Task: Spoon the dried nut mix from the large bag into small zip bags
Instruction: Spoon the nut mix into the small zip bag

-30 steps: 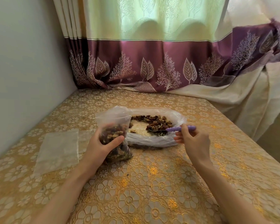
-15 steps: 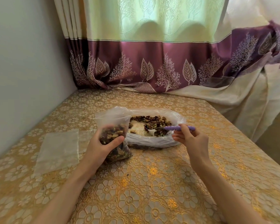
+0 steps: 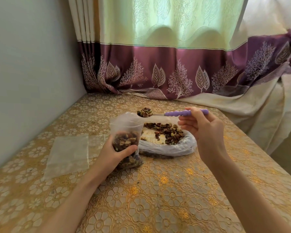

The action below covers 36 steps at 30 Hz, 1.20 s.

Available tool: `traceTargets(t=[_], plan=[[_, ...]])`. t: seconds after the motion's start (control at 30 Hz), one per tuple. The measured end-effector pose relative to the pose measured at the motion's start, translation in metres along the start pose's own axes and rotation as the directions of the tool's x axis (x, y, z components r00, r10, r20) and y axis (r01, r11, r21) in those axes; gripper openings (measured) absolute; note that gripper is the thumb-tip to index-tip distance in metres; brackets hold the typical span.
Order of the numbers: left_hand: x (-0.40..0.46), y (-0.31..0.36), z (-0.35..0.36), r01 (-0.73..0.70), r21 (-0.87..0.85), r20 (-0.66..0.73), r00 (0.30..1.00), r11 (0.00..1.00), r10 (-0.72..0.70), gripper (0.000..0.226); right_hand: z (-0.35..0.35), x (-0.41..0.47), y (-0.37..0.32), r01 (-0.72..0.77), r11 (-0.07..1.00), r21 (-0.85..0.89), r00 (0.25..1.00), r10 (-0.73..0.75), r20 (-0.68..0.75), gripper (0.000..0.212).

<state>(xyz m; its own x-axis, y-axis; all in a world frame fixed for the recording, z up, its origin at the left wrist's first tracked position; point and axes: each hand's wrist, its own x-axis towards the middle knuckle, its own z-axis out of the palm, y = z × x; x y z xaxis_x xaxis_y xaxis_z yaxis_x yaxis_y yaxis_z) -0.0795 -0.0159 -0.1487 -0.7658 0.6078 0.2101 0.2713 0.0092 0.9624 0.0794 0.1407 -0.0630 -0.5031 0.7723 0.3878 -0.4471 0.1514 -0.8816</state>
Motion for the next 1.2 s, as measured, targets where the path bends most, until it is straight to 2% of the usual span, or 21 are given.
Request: traceTargets(t=[0.17,0.37,0.53,0.63,0.73,0.83,1.07,1.2], plan=[[0.0,0.001,-0.001,0.004,-0.011,-0.001,1.0,1.0,-0.004,0.058,0.011,-0.005,-0.004,0.02,1.0,0.007,0.991,-0.021,0.136,0.019],[0.0,-0.001,-0.001,0.013,-0.031,0.01,1.0,0.999,-0.012,0.052,0.013,-0.008,0.0,0.101,0.991,-0.089,0.952,-0.07,0.299,0.018],[0.001,-0.004,-0.002,0.005,-0.029,0.009,1.0,1.0,-0.004,0.054,0.01,-0.008,0.001,0.118,0.989,-0.083,0.929,-0.081,0.36,0.02],[0.001,-0.004,-0.002,0.005,-0.028,0.002,1.0,1.0,-0.005,0.054,0.006,-0.005,0.003,0.077,0.997,-0.026,0.957,-0.067,0.284,0.019],[0.001,-0.004,-0.001,0.005,-0.039,-0.032,0.999,0.999,-0.006,0.051,-0.002,0.001,0.007,0.022,1.0,0.013,0.993,-0.023,0.112,0.016],[0.0,-0.004,-0.001,-0.005,-0.041,-0.046,0.999,0.999,0.003,0.052,-0.016,0.006,0.017,-0.011,0.999,-0.049,1.0,0.011,-0.001,0.02],[-0.001,-0.003,0.002,-0.026,-0.043,-0.069,0.997,0.999,0.023,0.048,-0.041,0.007,0.053,-0.117,0.968,-0.22,0.992,0.103,-0.078,0.034],[-0.002,-0.003,0.003,-0.032,-0.04,-0.071,0.997,0.999,0.029,0.046,-0.046,0.011,0.066,-0.119,0.948,-0.294,0.988,0.084,-0.13,0.034]])
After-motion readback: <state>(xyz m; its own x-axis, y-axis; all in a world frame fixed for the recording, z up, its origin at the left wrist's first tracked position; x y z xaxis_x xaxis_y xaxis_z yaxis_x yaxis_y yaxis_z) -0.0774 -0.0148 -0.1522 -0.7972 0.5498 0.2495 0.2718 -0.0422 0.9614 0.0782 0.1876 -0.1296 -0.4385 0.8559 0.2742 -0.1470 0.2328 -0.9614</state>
